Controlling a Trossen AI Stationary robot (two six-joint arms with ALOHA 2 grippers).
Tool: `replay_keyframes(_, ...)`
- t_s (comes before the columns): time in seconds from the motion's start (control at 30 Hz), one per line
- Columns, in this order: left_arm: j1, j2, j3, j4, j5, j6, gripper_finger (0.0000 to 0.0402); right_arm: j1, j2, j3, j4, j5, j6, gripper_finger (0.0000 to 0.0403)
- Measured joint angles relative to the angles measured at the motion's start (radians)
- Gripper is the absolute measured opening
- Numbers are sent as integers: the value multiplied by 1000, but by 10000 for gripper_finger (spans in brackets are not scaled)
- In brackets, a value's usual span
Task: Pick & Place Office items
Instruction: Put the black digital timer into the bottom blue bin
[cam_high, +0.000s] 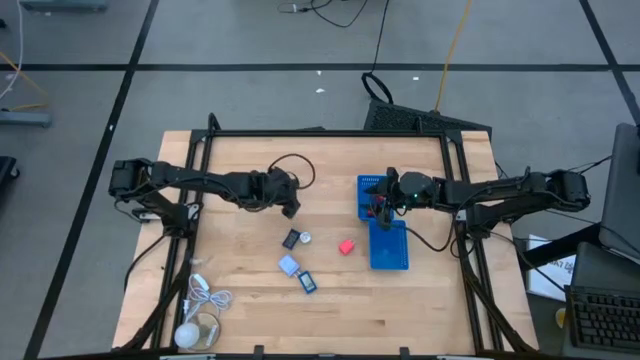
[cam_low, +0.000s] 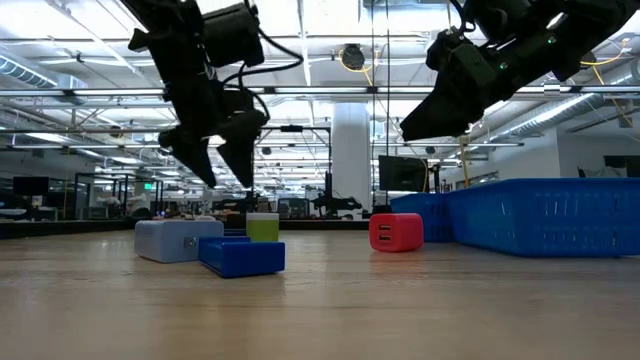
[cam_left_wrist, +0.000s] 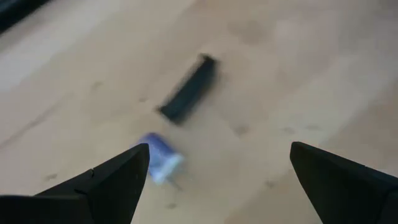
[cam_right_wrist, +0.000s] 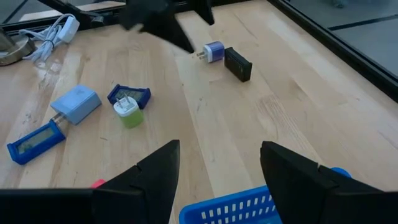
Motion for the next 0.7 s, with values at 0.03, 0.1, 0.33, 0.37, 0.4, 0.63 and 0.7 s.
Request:
replay_keyframes(0.03,10,0,0,-7,-8,-8,392,0,0,0,0,0,0,211)
replay_keyframes(0.1,28,0,0,-4,-1,-11,392,0,0,0,0,0,0,210)
replay_keyframes(0.33,89,24,2,78,24,123,392,0,0,0,0,0,0,210)
replay_keyframes(0.37,103,33,2,84,32,148,392,0,0,0,0,0,0,210)
replay_keyframes(0.4,115,43,2,87,47,171,392,0,0,0,0,0,0,210)
replay_keyframes(0.63,212,170,0,127,153,318,392,0,0,0,0,0,-2,210)
replay_keyframes(0.7,229,202,0,148,187,322,392,0,0,0,1,0,-3,210)
